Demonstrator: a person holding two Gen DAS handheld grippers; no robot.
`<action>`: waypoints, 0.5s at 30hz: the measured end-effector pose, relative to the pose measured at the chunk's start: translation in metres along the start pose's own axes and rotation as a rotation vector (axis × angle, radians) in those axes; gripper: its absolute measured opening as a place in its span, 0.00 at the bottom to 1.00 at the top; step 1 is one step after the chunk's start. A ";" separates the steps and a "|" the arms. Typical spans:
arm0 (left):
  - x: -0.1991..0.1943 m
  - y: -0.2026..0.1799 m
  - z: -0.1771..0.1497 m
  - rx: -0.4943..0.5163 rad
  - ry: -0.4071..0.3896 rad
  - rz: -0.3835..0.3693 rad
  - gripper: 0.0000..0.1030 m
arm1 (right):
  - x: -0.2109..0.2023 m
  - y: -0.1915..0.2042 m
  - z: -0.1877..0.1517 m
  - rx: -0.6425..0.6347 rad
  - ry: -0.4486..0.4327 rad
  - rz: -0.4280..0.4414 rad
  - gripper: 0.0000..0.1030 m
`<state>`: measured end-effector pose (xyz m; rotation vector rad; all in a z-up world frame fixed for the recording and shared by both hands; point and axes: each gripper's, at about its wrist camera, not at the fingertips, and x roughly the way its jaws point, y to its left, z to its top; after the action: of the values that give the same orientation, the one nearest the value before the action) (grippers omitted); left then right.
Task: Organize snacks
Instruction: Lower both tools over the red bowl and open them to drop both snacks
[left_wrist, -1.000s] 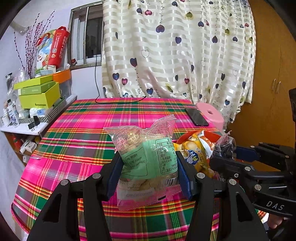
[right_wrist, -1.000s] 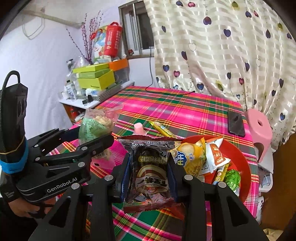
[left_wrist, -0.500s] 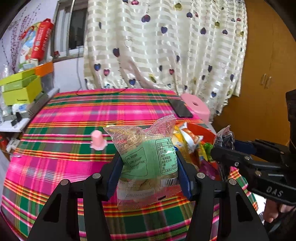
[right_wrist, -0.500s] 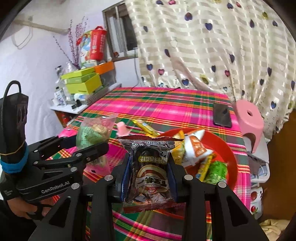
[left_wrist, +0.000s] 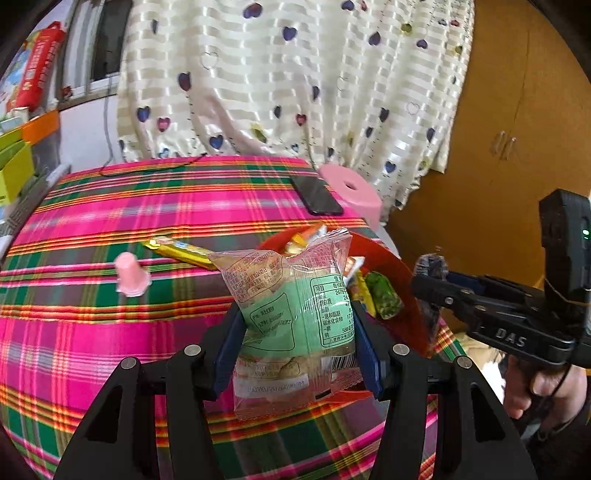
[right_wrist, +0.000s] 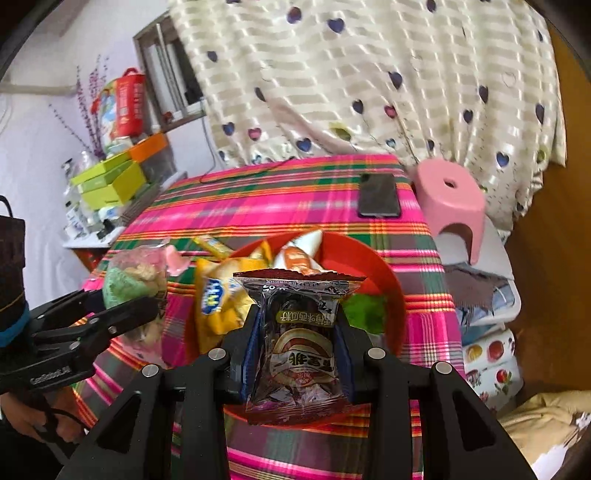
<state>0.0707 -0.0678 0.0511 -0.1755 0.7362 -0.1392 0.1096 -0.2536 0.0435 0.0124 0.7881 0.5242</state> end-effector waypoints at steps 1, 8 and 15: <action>0.003 -0.002 0.000 0.007 0.007 -0.008 0.55 | 0.004 -0.003 -0.001 0.005 0.008 -0.002 0.32; 0.027 -0.015 0.000 0.042 0.068 -0.047 0.55 | 0.022 -0.016 -0.003 0.030 0.042 -0.001 0.33; 0.052 -0.028 0.001 0.088 0.115 -0.074 0.55 | 0.032 -0.028 -0.001 0.047 0.055 -0.007 0.33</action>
<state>0.1076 -0.1052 0.0234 -0.1114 0.8369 -0.2538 0.1397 -0.2641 0.0154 0.0387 0.8537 0.5005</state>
